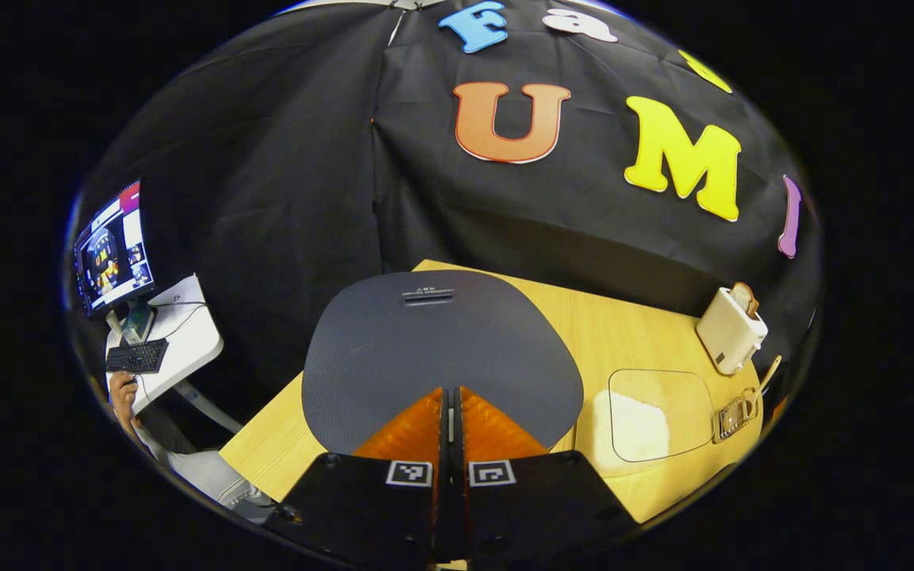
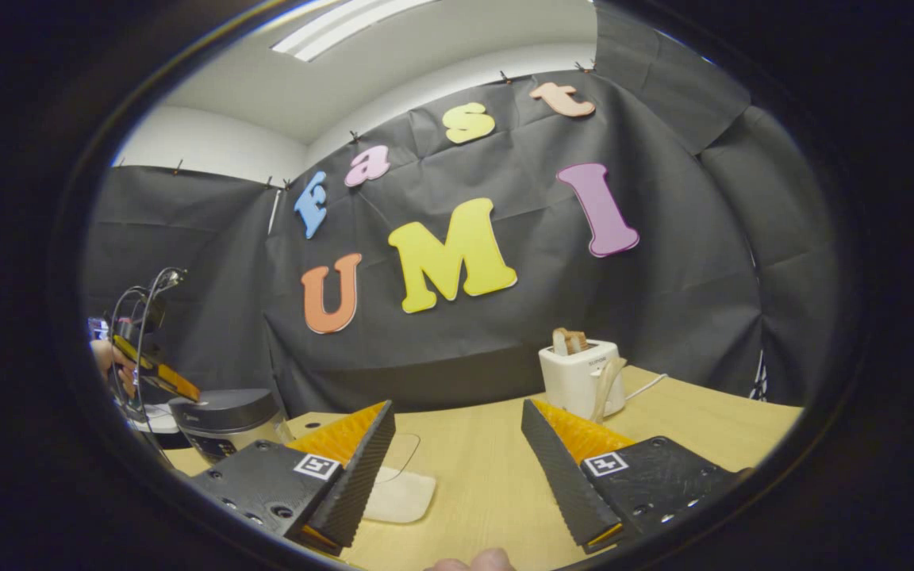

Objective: Close the left gripper, press the button to open the rice cooker; take a wooden spoon from the chopstick holder with the right hand, scoop a spoonful of rice and pour it into the rice cooker, then put the wooden spoon back into the chopstick holder.

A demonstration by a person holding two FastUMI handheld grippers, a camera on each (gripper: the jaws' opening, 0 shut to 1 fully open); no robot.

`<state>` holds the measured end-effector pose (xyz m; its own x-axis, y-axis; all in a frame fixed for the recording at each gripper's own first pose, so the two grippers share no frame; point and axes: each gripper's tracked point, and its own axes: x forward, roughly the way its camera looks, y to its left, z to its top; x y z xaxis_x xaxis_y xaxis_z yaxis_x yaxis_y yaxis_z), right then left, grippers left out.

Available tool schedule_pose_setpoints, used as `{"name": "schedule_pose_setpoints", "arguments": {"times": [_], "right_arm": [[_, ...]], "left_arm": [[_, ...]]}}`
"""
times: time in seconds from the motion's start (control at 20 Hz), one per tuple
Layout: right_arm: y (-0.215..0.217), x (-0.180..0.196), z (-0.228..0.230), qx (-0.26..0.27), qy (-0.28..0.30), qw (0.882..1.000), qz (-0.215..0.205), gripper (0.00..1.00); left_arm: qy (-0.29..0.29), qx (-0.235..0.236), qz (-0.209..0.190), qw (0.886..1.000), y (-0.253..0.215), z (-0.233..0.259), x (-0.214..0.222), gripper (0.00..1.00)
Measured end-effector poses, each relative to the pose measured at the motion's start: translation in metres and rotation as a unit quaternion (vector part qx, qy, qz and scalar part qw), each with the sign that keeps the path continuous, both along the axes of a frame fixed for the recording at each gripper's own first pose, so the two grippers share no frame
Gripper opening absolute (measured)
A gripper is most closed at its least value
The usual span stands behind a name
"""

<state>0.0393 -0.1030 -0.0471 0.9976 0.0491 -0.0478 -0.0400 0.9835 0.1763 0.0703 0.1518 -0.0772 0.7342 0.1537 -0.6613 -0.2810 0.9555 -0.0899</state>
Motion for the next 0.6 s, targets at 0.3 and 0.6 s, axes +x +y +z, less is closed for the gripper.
{"name": "schedule_pose_setpoints", "arguments": {"times": [0.3, 0.6], "right_arm": [[0.019, 0.003, -0.012, 0.007, 0.013, 1.000, 0.019, 0.95], [0.015, -0.002, -0.003, -0.010, 0.002, 1.000, 0.016, 0.92]], "left_arm": [[0.000, 0.007, -0.006, 1.000, -0.001, -0.006, -0.003, 0.03], [-0.037, 0.015, 0.007, 0.999, 0.003, 0.013, -0.001, 0.03]]}}
